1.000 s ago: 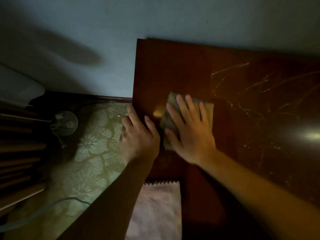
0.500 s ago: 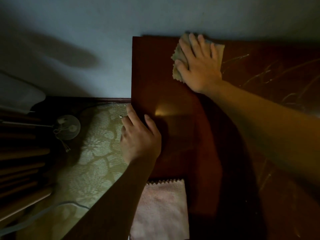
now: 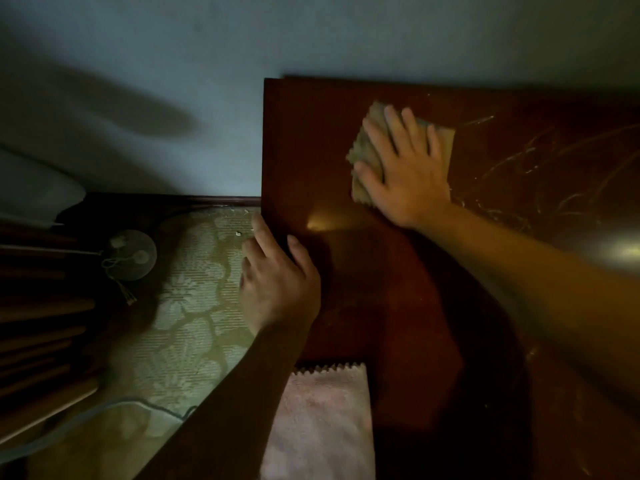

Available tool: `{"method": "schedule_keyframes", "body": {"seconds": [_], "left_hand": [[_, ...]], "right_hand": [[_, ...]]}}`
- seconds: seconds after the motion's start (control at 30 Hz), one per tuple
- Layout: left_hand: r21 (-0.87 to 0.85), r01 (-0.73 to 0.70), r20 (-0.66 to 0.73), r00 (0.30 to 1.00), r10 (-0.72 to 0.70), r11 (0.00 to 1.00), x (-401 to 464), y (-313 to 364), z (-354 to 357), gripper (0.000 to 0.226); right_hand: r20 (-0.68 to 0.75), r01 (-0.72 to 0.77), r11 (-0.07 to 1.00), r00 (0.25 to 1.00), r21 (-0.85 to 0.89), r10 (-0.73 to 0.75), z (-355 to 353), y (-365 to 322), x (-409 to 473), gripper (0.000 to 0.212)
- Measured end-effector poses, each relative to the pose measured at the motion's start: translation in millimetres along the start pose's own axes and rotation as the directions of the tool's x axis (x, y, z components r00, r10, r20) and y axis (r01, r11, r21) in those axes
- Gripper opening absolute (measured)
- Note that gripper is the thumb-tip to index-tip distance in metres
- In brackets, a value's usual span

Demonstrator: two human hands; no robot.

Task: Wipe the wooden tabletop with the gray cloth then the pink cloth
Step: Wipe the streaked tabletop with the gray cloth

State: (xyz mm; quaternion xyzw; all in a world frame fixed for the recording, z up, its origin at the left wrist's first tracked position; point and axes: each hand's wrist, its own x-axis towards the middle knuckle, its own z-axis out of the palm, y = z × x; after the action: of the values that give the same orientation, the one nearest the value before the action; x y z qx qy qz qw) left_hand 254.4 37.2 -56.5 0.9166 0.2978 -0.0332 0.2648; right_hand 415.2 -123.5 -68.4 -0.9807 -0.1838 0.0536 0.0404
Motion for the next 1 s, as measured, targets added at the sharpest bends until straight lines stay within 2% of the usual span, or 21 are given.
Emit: {"method": "schedule_keyframes", "body": {"seconds": [0.1,0.2,0.4,0.47,0.57,0.6,0.73,0.83,0.9,1.0], "left_hand": [[-0.001,-0.012,-0.005,1.000,0.012,1.000,-0.2,-0.8,2.1,0.065],[0.007,-0.013,-0.003,1.000,0.013,1.000,0.4,-1.5,3.4,0.064],[0.011,-0.006,-0.005,1.000,0.006,1.000,-0.3,0.2,2.0,0.064],[0.019,-0.007,-0.010,1.000,0.007,1.000,-0.4,0.3,2.9,0.064],[0.015,0.000,-0.003,1.000,0.000,1.000,0.7,-0.3,4.0,0.063],[0.014,0.004,-0.001,1.000,-0.004,1.000,0.6,-0.7,3.9,0.063],[0.012,-0.007,-0.007,1.000,0.007,1.000,0.0,-2.2,5.0,0.064],[0.018,-0.009,-0.019,1.000,0.010,1.000,1.5,-2.8,5.5,0.066],[0.020,-0.002,-0.019,1.000,0.002,1.000,1.0,-1.8,5.1,0.066],[0.011,-0.009,-0.028,1.000,0.010,1.000,0.3,-1.2,4.4,0.065]], "right_hand": [[0.025,-0.065,0.998,0.998,-0.010,0.065,-7.3,12.7,46.6,0.069],[0.021,-0.097,0.995,0.995,0.010,0.097,-7.0,2.8,37.4,0.070],[0.025,0.088,0.996,0.996,0.026,-0.089,11.0,-32.4,-103.8,0.070],[0.050,0.140,0.990,0.989,0.015,-0.140,13.4,-28.5,-116.5,0.069],[0.081,0.209,0.978,0.974,0.025,-0.211,8.4,-10.6,-87.7,0.069],[0.080,0.192,0.981,0.978,0.024,-0.194,6.0,-2.4,-70.8,0.069],[0.045,-0.025,1.000,0.999,0.012,0.025,-8.9,33.5,8.6,0.070],[0.067,-0.102,0.995,0.993,0.010,0.102,-15.1,37.7,39.9,0.069],[0.048,-0.122,0.992,0.991,0.016,0.121,-11.0,28.7,24.2,0.069],[0.014,-0.045,0.999,0.999,0.022,0.045,-0.8,5.7,-45.5,0.070]]}}
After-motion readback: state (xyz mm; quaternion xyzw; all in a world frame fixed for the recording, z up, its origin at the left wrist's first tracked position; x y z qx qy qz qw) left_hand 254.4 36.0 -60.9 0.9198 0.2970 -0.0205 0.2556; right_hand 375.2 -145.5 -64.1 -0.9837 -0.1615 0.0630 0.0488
